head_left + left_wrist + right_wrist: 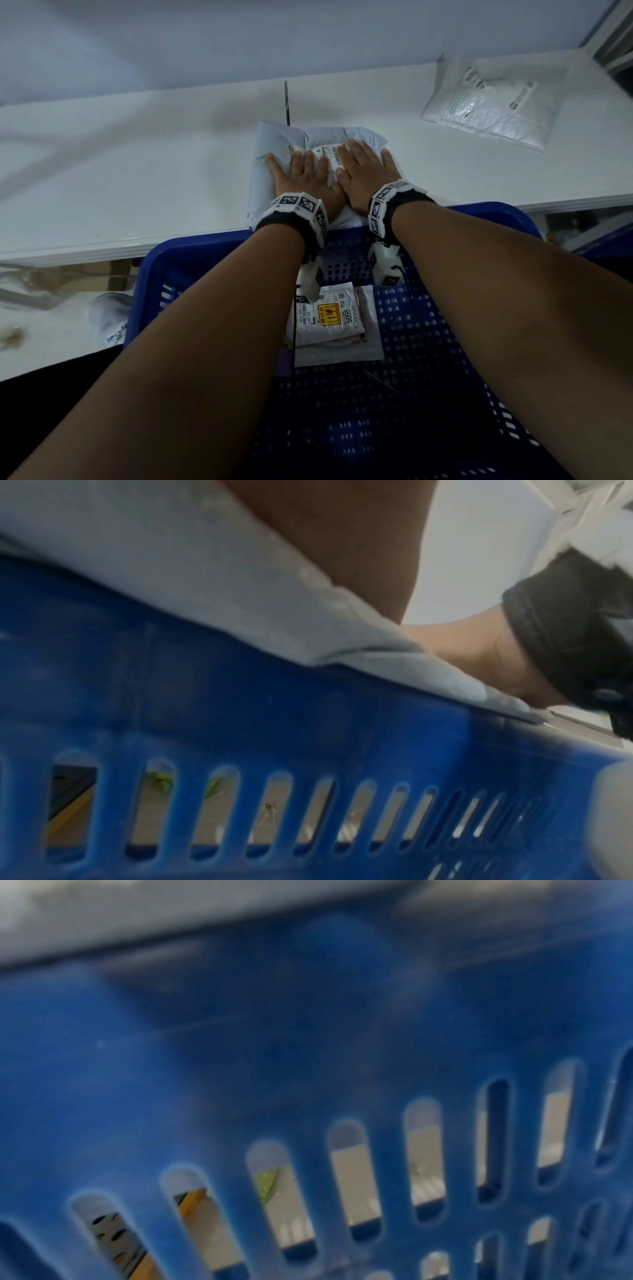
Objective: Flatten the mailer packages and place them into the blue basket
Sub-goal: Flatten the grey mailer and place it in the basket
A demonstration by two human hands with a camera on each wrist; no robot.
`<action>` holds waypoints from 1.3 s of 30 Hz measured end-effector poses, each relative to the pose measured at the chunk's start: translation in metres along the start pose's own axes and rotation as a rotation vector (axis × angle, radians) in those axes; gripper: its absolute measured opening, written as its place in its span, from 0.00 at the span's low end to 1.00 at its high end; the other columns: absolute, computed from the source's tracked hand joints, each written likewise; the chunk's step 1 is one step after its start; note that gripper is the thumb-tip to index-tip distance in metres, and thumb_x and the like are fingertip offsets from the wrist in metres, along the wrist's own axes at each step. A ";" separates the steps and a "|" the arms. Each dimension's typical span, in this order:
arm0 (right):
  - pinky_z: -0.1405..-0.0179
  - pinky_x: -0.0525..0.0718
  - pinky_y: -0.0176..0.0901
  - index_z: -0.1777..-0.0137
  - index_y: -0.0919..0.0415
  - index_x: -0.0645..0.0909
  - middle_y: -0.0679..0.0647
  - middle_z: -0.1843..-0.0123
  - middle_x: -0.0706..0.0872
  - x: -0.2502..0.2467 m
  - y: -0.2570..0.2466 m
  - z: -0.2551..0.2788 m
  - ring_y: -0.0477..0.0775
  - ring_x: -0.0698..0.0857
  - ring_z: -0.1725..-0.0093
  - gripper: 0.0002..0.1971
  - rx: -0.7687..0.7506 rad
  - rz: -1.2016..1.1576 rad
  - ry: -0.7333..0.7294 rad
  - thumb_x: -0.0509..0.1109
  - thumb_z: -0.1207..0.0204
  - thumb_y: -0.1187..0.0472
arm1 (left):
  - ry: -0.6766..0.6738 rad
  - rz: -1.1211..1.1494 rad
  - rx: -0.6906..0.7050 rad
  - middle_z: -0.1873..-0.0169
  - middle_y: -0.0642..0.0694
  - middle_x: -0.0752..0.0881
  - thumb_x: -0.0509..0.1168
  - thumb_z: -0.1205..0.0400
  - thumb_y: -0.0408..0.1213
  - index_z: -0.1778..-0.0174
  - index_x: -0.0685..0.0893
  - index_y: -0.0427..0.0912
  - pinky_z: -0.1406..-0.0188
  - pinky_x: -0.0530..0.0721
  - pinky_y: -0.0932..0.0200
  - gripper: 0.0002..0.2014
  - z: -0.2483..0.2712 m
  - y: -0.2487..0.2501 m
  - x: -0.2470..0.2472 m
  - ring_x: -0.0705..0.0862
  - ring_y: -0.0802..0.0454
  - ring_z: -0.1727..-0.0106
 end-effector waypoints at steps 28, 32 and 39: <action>0.15 0.48 0.58 0.13 0.50 0.55 0.52 0.10 0.51 -0.014 -0.068 -0.043 0.54 0.50 0.12 0.27 -0.051 -0.148 -0.103 0.43 0.10 0.48 | 0.154 0.162 0.077 0.14 0.59 0.55 0.41 0.22 0.71 0.13 0.53 0.60 0.28 0.58 0.19 0.40 -0.019 -0.042 -0.008 0.44 0.41 0.12; 0.14 0.39 0.60 0.12 0.44 0.47 0.49 0.10 0.43 -0.002 -0.046 -0.046 0.51 0.42 0.12 0.28 -0.008 -0.092 -0.134 0.38 0.11 0.44 | 0.173 0.186 0.066 0.16 0.58 0.61 0.41 0.22 0.69 0.14 0.58 0.59 0.30 0.60 0.20 0.38 -0.022 -0.044 -0.010 0.46 0.41 0.13; 0.13 0.41 0.55 0.11 0.51 0.45 0.55 0.10 0.42 -0.010 -0.004 -0.027 0.55 0.42 0.11 0.33 0.111 -0.022 -0.038 0.39 0.13 0.40 | 0.173 0.202 0.062 0.17 0.57 0.63 0.43 0.23 0.70 0.17 0.66 0.48 0.32 0.65 0.23 0.42 -0.026 -0.046 -0.008 0.48 0.43 0.13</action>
Point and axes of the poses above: each hand's wrist, its own z-axis away from the middle knuckle, its own x-axis out of the palm, y = z × x, the point moved 9 cm from there along -z, towards the middle knuckle
